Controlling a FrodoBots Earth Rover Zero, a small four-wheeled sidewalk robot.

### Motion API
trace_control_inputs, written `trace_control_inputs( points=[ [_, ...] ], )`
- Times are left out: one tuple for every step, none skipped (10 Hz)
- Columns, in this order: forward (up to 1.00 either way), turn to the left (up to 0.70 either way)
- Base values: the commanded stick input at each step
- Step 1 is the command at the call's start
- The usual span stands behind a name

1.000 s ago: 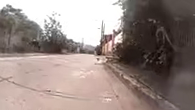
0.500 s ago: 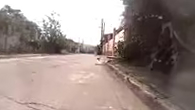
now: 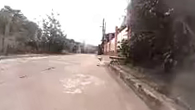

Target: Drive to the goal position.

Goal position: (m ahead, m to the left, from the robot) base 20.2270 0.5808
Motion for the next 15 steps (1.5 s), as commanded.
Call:
trace_control_inputs(
  points=[
    [0.85,0.0],
    [0.85,0.0],
    [0.85,0.0],
    [0.85,0.0],
    [0.85,0.0],
    [0.85,0.0],
    [0.85,0.0],
    [0.85,0.0],
    [0.85,0.0],
    [0.85,0.0],
    [0.85,0.0],
    [0.85,0.0],
    [0.85,0.0],
    [0.85,0.0],
    [0.85,0.0]
  ],
)
